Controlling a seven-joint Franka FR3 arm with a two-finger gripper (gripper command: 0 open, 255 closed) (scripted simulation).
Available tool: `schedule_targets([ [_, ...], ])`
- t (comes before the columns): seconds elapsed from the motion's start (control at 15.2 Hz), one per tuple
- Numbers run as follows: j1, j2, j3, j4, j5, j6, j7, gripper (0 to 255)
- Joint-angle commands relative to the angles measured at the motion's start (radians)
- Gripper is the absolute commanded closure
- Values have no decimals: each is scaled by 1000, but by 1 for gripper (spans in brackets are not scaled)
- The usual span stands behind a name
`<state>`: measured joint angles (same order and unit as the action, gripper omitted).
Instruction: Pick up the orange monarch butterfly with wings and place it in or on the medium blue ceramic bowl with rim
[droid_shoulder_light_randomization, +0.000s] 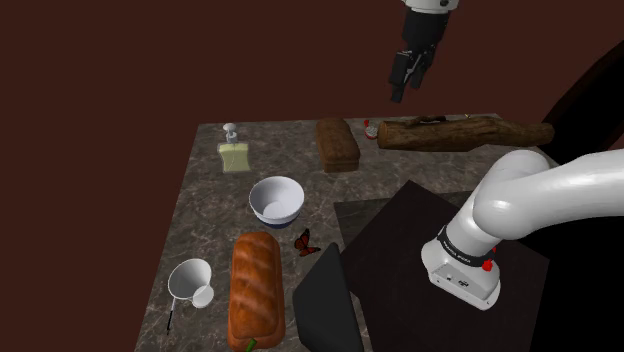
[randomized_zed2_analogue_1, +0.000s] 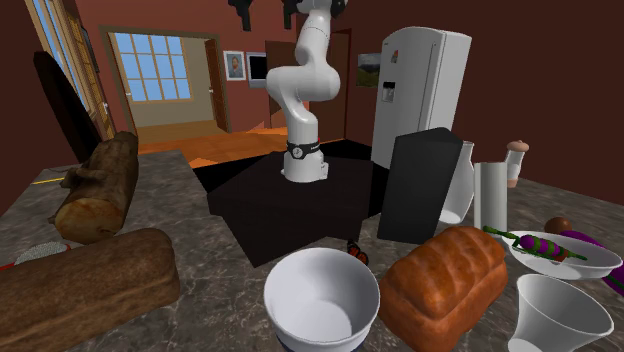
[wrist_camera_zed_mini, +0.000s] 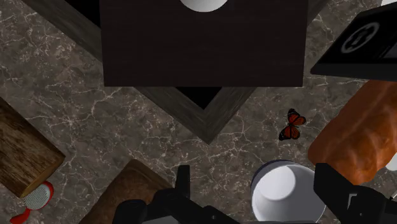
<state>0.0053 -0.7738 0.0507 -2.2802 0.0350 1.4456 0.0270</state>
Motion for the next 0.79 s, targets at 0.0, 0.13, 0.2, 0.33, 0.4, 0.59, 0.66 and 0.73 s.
schedule_targets([
  [0.0,0,0,0,0,0,0,0,0],
  [0.13,3,-19,21,-74,21,61,31,0],
  [0.2,5,-27,31,-109,31,92,47,0],
  [0.33,9,-37,54,-177,54,155,78,0],
  [0.4,12,-40,66,-209,65,188,93,0],
  [0.59,23,-39,105,-298,102,289,138,0],
  [0.66,27,-34,118,-325,114,325,154,0],
  [0.73,31,-28,132,-352,128,361,169,0],
])
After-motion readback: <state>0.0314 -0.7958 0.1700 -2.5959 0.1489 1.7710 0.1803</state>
